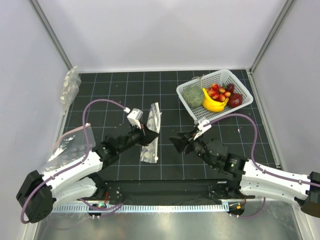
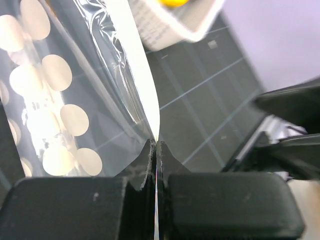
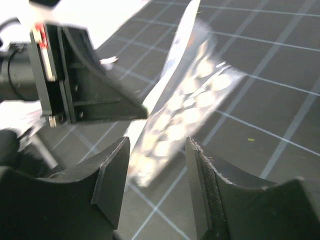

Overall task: Place the food in the zip-top bag and seal the zipper
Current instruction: Pick up the zipper food storage bag at the center of the board.

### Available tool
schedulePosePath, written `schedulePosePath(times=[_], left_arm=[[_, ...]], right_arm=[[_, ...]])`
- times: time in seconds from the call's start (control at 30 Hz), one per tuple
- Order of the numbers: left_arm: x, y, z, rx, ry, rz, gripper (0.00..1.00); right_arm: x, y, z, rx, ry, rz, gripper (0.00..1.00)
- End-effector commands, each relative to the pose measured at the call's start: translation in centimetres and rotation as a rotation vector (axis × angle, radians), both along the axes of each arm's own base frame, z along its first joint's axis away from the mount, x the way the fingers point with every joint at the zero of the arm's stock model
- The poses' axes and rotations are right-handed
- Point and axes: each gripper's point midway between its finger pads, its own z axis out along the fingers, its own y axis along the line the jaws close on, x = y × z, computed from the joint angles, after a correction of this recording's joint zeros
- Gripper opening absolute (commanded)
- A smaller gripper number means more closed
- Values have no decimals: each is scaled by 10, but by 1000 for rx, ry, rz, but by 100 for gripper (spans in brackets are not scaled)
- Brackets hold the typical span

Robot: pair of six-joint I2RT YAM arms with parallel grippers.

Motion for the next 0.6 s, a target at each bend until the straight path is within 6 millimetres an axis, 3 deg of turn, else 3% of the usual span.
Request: schedulePosePath(times=[0.0,0.2,0.57], left_arm=[[-11,-13,63,-209,-167,-95,0],[-34,-18,82,-293,-228,-212,0],[-55,-27,92,-348,-250,-345,1]], right_arm=[[-19,25,28,113,-35,168,56],[-33,33,33,130,-57,261,65],[-39,31,40,161,-82,284,67]])
